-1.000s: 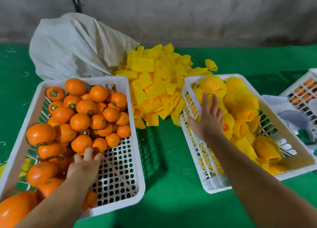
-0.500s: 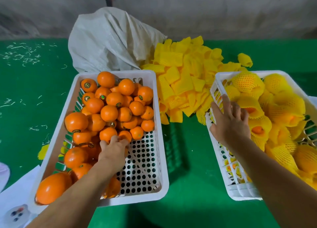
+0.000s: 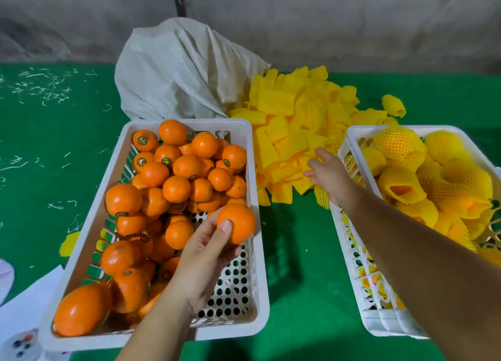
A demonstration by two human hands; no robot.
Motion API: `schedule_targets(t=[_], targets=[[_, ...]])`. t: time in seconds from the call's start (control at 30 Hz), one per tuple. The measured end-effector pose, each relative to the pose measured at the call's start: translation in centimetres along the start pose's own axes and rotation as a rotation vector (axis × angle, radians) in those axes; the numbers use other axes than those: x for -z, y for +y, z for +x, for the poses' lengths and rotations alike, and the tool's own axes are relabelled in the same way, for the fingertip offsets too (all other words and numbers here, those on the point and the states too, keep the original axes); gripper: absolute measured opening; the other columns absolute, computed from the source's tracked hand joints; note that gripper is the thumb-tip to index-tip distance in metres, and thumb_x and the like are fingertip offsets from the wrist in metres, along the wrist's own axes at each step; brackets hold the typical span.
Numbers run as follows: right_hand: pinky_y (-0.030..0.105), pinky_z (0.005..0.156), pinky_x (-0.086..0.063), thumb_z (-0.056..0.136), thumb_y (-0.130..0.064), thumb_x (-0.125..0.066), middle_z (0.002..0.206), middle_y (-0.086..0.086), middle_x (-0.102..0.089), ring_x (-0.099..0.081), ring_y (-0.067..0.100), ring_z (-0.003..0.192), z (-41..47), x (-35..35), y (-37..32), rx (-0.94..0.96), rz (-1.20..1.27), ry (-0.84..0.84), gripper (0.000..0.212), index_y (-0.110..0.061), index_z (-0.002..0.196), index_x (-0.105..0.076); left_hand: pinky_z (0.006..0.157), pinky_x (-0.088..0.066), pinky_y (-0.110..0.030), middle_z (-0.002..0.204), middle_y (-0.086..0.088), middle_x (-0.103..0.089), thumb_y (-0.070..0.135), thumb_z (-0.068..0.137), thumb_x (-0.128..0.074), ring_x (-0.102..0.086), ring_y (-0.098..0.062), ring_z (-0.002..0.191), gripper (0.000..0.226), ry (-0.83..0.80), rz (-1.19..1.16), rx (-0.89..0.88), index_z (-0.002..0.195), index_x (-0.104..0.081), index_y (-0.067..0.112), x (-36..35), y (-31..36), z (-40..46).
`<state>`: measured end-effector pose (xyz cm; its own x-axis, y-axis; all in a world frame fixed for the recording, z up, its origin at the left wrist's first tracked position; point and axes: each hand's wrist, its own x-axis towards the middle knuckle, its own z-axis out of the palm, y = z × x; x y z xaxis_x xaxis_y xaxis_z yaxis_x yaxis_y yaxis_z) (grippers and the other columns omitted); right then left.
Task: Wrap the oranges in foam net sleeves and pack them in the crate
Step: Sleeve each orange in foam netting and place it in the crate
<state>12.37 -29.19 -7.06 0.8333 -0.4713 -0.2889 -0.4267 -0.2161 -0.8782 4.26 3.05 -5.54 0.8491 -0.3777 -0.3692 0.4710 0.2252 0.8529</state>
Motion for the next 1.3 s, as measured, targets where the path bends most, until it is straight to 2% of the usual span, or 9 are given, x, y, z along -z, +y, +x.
schedule_targets(t=[0.13,0.27,0.47,0.57,0.73,0.9,1.03,1.13,1.3], targets=[[0.048,0.100,-0.056,0.103,-0.017,-0.055,0.122,0.003,-0.067,-0.070,0.033,0.111,-0.7,-0.2,1.2,0.007,0.105,0.054,0.052,-0.020,0.154,-0.047,0.089,-0.059,-0.033,0.125,0.000,-0.074,0.052,0.091,-0.072,-0.074,-0.021,0.103,0.035,0.062,0.057,-0.045,0.125,-0.074,0.041,0.4,-0.6,-0.1],[0.034,0.100,-0.048,0.107,-0.013,-0.053,0.134,0.006,-0.057,-0.062,0.024,0.118,0.5,-0.1,-0.6,-0.143,0.430,-0.029,0.049,-0.018,0.154,-0.044,0.083,-0.060,-0.024,0.127,0.007,-0.073,0.067,0.084,-0.073,-0.074,-0.014,0.109,0.049,0.092,0.123,-0.071,0.128,-0.070,0.047,0.5,-0.8,-0.2],[0.031,0.105,-0.049,0.106,-0.019,-0.056,0.141,0.010,-0.061,-0.063,0.019,0.117,-2.6,-1.8,-1.8,0.054,0.272,0.098,0.038,-0.011,0.143,-0.056,0.087,-0.063,-0.031,0.131,0.017,-0.067,0.070,0.082,-0.075,-0.071,-0.008,0.112,0.058,0.152,0.273,-0.150,0.134,-0.061,0.048,0.9,-1.1,-0.3],[0.006,0.087,-0.045,0.101,-0.023,-0.065,0.131,-0.001,-0.068,-0.063,0.003,0.110,-6.8,-3.0,-2.1,0.260,0.114,0.266,0.023,-0.022,0.122,-0.073,0.079,-0.062,-0.024,0.137,0.016,-0.062,0.072,0.084,-0.073,-0.071,-0.010,0.112,0.056,0.130,0.241,-0.152,0.133,-0.054,0.053,0.8,-0.8,-0.3],[0.012,0.068,-0.049,0.099,-0.025,-0.068,0.098,-0.015,-0.070,-0.067,0.001,0.087,-15.0,-6.5,-1.8,0.394,0.050,0.261,0.019,-0.040,0.108,-0.062,0.080,-0.060,-0.032,0.147,0.001,-0.053,0.058,0.088,-0.059,-0.067,-0.026,0.120,0.043,0.077,0.076,-0.102,0.131,-0.055,0.056,0.5,-1.0,0.4],[0.020,0.078,-0.052,0.098,-0.021,-0.065,0.095,-0.015,-0.059,-0.061,0.002,0.085,-17.3,-9.6,0.2,0.383,-0.223,0.035,0.046,-0.031,0.141,-0.052,0.077,-0.058,-0.046,0.144,-0.009,-0.054,0.044,0.086,-0.048,-0.069,-0.038,0.113,0.043,0.087,-0.024,-0.028,0.128,-0.053,0.053,0.0,-1.0,1.2],[0.037,0.092,-0.051,0.100,-0.027,-0.058,0.119,0.000,-0.050,-0.057,0.018,0.102,-15.2,-10.2,0.1,0.345,-0.384,0.067,0.039,-0.021,0.138,-0.061,0.086,-0.063,-0.052,0.137,0.001,-0.054,0.045,0.097,-0.044,-0.069,-0.032,0.111,0.032,0.158,0.049,-0.016,0.125,-0.052,0.058,0.2,-1.0,1.2],[0.029,0.078,-0.048,0.101,-0.030,-0.056,0.122,-0.003,-0.048,-0.056,0.007,0.092,-14.1,-10.1,0.2,0.334,-0.333,0.023,0.019,-0.030,0.120,-0.056,0.101,-0.056,-0.059,0.142,-0.003,-0.049,0.039,0.107,-0.040,-0.060,-0.034,0.124,0.029,0.202,0.111,0.017,0.133,-0.049,0.049,0.3,-0.9,1.2],[0.035,0.086,-0.056,0.107,-0.028,-0.049,0.120,-0.006,-0.065,-0.067,0.012,0.103,-13.7,-9.9,2.7,0.224,-0.089,-0.001,0.021,-0.029,0.127,-0.056,0.087,-0.064,-0.040,0.126,-0.002,-0.064,0.040,0.111,-0.041,-0.070,-0.023,0.105,0.018,0.138,0.250,-0.053,0.125,-0.051,0.046,0.3,-1.0,0.2]])
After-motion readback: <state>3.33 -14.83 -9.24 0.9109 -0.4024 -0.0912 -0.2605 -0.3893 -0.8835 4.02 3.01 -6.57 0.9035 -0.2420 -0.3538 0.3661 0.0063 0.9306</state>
